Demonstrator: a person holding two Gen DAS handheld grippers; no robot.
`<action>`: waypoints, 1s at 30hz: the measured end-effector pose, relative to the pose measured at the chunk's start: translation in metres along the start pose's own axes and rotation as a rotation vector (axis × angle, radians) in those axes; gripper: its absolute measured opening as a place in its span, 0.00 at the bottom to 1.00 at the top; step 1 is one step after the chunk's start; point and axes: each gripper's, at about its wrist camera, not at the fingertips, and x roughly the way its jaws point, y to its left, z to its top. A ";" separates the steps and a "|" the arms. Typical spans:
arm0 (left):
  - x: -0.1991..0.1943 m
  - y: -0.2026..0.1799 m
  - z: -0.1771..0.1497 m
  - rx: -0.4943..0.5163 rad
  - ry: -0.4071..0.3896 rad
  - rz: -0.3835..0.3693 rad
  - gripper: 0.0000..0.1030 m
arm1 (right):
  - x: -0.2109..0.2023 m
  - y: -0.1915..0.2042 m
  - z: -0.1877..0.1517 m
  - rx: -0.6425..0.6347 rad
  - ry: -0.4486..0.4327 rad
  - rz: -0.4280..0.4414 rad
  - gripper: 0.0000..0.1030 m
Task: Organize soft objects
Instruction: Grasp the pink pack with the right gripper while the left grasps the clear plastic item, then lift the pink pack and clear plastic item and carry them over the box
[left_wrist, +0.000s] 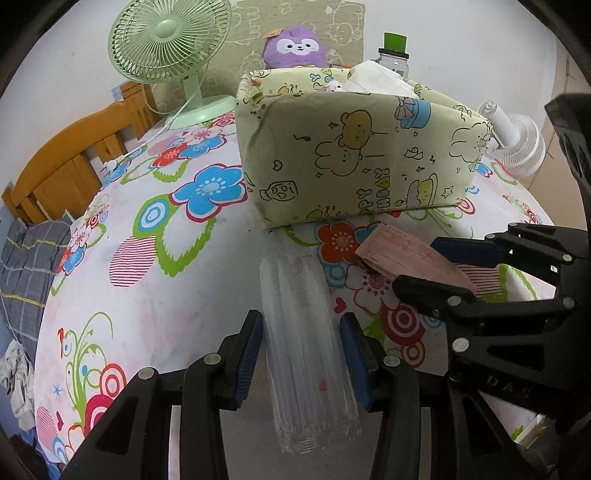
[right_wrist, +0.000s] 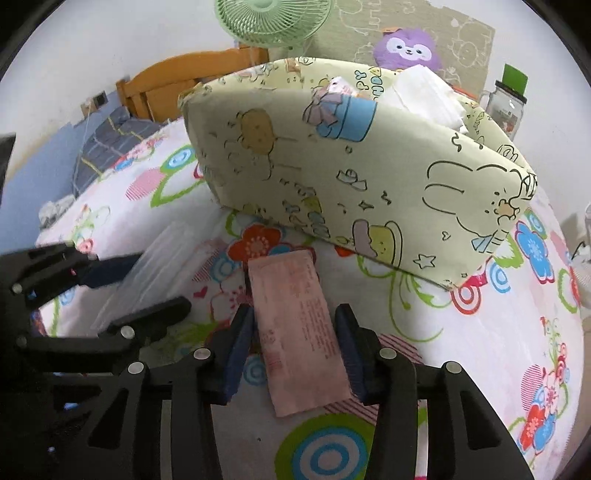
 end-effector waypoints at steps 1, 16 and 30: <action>0.000 0.000 0.000 0.004 -0.001 0.002 0.45 | 0.000 0.001 -0.001 -0.008 0.001 -0.010 0.48; 0.000 -0.009 0.001 0.013 -0.007 -0.023 0.36 | -0.005 -0.004 -0.004 0.085 0.031 -0.065 0.43; -0.015 -0.034 0.000 0.061 -0.033 -0.039 0.31 | -0.038 -0.020 -0.018 0.154 -0.005 -0.116 0.43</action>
